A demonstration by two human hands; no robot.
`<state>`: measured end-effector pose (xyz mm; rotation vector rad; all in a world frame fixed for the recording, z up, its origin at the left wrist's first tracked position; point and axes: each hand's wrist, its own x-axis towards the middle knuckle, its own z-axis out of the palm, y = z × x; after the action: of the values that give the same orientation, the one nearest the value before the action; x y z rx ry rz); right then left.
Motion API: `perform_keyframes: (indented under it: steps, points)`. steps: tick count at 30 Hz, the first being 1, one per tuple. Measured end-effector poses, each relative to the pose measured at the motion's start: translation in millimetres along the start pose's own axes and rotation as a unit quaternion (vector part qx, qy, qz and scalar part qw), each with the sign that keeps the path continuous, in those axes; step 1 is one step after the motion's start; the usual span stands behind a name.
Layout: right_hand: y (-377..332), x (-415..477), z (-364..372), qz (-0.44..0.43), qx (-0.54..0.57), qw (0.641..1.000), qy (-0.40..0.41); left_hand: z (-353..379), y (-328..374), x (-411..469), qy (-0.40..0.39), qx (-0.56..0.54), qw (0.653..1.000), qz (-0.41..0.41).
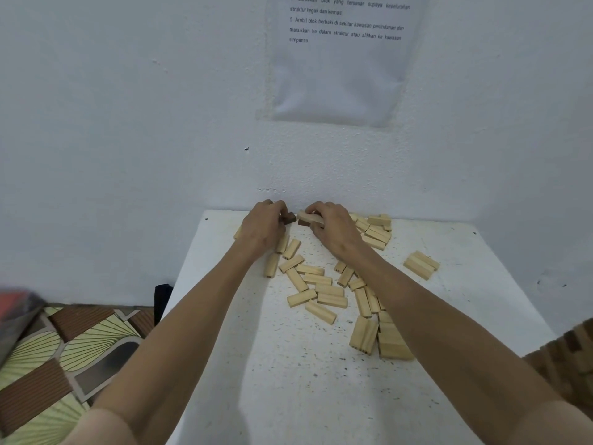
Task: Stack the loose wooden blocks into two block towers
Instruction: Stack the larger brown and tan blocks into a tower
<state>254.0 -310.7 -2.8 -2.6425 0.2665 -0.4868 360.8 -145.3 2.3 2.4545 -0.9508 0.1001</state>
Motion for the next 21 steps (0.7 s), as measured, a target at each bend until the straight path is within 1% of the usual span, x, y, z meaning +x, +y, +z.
perform_keyframes:
  steps: [4, 6, 11, 14, 17, 21]
  points:
    - [0.7, -4.0, 0.5, -0.003, -0.021, 1.000, 0.004, -3.4, 0.2, -2.2, -0.005, -0.007, 1.000, 0.004]
    - [-0.4, -5.6, -2.4, -0.008, -0.012, 1.000, 0.003, -6.6, 0.3, -5.6, 0.001, -0.016, 1.000, 0.011]
    - [-8.1, -21.6, -15.3, -0.001, 0.035, 0.999, 0.038, -24.3, 7.6, -20.3, 0.027, -0.074, 0.996, 0.037]
    - [-17.0, -41.8, -28.6, 0.000, 0.052, 0.997, 0.050, -35.0, 15.6, -36.0, 0.027, -0.092, 0.994, 0.052]
    - [-28.0, -69.4, -44.3, 0.000, 0.085, 0.995, 0.054, -43.2, 24.8, -62.6, 0.037, -0.108, 0.992, 0.059]
    - [-47.6, -117.6, -61.8, 0.022, 0.143, 0.988, 0.058, -52.6, 42.2, -110.8, 0.038, -0.145, 0.986, 0.074]
